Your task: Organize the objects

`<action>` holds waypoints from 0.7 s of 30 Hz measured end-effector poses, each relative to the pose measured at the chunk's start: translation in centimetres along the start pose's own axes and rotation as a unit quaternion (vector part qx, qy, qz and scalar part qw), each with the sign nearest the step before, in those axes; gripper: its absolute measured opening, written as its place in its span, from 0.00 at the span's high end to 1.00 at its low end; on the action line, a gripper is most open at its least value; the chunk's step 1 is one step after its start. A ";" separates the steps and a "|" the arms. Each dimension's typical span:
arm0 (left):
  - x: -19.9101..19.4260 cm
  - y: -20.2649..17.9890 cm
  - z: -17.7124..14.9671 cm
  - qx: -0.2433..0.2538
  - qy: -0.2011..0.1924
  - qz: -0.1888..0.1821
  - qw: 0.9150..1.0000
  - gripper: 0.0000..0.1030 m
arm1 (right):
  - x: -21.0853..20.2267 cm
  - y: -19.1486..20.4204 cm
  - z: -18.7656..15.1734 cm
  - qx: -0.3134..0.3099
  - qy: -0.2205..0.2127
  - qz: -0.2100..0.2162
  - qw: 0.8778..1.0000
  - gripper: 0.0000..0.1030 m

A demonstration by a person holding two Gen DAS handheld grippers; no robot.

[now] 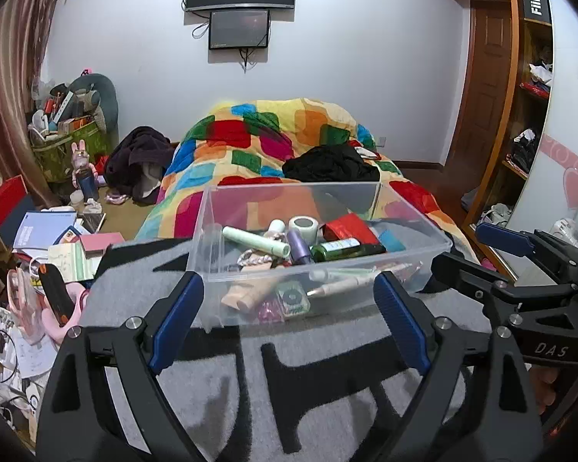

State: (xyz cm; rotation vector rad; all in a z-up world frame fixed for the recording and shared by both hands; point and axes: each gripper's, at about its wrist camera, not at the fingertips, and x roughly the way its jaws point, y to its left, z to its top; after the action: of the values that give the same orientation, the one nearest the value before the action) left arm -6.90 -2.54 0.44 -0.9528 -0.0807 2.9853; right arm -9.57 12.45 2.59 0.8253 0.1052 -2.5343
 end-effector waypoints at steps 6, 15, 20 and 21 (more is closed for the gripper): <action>0.3 -0.2 -0.9 0.000 0.012 0.002 1.000 0.12 | 0.3 -0.2 -0.8 0.003 0.009 0.004 1.000 0.21; 0.4 -0.3 -1.4 -0.003 0.017 -0.001 1.000 0.12 | 0.1 -0.3 -0.9 -0.001 0.007 -0.001 1.000 0.21; 0.4 -0.3 -1.4 -0.004 0.017 -0.002 1.000 0.12 | 0.0 -0.4 -1.1 0.003 0.009 0.000 1.000 0.21; 0.4 -0.3 -1.4 -0.003 0.017 -0.001 1.000 0.12 | 0.0 -0.5 -1.1 0.004 0.010 0.000 1.000 0.21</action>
State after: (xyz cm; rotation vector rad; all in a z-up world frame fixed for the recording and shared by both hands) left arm -6.40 -2.14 -0.92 -1.0028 -0.0923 2.9669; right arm -9.21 13.13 1.63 0.8546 0.1029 -2.5284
